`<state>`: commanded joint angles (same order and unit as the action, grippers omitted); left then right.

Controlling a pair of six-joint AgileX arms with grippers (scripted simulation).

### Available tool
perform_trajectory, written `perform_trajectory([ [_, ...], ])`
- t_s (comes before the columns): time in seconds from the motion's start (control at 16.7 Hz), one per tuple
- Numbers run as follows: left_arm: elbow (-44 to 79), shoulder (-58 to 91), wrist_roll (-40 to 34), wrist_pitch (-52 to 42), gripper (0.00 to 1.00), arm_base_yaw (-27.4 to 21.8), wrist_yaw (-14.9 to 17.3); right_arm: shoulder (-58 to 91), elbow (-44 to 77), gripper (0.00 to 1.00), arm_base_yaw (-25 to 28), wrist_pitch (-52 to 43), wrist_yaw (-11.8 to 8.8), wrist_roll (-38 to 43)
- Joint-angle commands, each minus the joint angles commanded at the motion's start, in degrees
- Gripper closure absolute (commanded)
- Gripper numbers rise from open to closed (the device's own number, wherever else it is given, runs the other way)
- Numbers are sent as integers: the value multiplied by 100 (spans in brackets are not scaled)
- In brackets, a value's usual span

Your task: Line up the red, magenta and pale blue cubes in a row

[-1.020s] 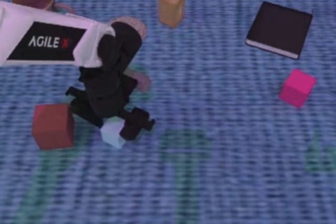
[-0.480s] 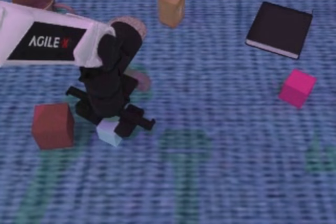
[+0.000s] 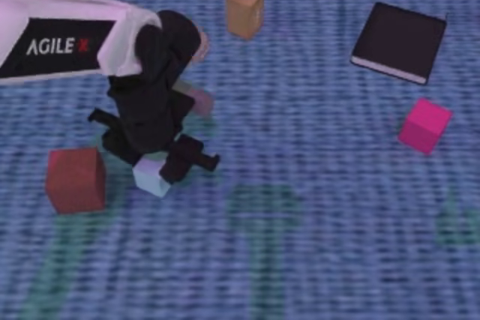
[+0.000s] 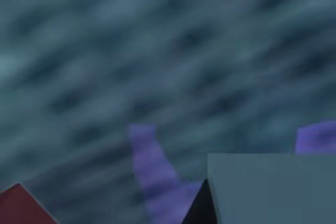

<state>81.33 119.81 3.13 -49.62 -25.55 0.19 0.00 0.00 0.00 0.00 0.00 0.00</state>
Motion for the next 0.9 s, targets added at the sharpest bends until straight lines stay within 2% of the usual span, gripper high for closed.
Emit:
perform_trajectory([
  [0.24, 378, -327, 2, -718, 100, 48, 1, 0, 0, 0, 0, 0, 0, 0],
  [0.6, 464, -308, -65, -792, 100, -34, -4, 0, 0, 0, 0, 0, 0, 0],
  [0.72, 698, -161, -383, -909, 100, -241, -15, 0, 0, 0, 0, 0, 0, 0],
  [0.9, 1255, 172, -1286, -1190, 100, -751, -43, 0, 0, 0, 0, 0, 0, 0],
])
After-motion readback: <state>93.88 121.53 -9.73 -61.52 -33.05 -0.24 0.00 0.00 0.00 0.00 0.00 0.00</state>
